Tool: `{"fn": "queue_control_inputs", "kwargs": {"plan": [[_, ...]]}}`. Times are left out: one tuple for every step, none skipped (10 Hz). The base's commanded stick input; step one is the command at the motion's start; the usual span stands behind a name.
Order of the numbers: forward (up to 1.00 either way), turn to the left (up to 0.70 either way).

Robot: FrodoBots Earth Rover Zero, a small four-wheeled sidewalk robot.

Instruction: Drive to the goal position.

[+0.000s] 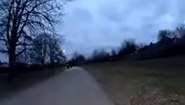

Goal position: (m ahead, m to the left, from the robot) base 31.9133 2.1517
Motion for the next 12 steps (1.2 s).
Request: {"fn": "queue_control_inputs", "kwargs": {"plan": [[1.0, 0.44], [1.0, 0.16], [1.0, 0.04], [1.0, 0.14], [1.0, 0.44], [1.0, 0.44], [1.0, 0.27], [1.0, 0.04], [1.0, 0.04], [1.0, 0.04], [1.0, 0.07], [1.0, 0.15]]}}
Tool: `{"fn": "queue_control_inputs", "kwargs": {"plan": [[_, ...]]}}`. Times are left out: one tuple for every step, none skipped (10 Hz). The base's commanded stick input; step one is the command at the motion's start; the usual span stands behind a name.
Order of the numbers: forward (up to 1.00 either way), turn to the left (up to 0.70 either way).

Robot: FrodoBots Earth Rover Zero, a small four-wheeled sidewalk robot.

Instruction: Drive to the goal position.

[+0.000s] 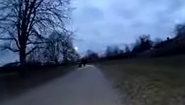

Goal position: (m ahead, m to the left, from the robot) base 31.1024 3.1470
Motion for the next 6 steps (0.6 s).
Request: {"fn": "queue_control_inputs", "kwargs": {"plan": [[1.0, 0.25], [1.0, 0.21], [1.0, 0.04], [1.0, 0.04], [1.0, 0.04], [1.0, 0.04]]}}
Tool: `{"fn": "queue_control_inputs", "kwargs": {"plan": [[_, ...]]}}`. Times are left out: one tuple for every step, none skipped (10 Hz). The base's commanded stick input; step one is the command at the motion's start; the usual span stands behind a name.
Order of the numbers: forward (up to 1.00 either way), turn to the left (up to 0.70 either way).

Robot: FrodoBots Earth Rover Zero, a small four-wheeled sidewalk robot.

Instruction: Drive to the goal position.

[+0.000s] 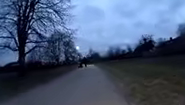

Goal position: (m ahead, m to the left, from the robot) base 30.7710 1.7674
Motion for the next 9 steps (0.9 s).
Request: {"fn": "queue_control_inputs", "kwargs": {"plan": [[1.0, 0.04], [1.0, 0.04], [1.0, 0.04], [1.0, 0.04], [1.0, 0.04], [1.0, 0.04], [1.0, 0.04], [1.0, 0.04], [1.0, 0.04]]}}
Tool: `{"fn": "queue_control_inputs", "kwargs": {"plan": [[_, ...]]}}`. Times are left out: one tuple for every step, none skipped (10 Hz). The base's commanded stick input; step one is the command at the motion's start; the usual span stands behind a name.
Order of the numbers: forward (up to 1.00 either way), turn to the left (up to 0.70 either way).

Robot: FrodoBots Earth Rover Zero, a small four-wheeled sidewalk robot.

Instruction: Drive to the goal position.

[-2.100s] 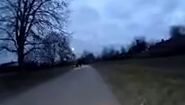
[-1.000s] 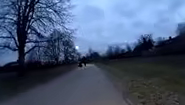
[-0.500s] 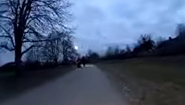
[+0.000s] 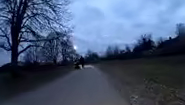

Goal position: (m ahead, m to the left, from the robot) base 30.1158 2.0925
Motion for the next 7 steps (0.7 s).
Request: {"fn": "queue_control_inputs", "kwargs": {"plan": [[1.0, 0.04], [1.0, 0.04], [1.0, 0.04], [1.0, 0.04], [1.0, 0.04], [1.0, 0.04], [1.0, 0.04]]}}
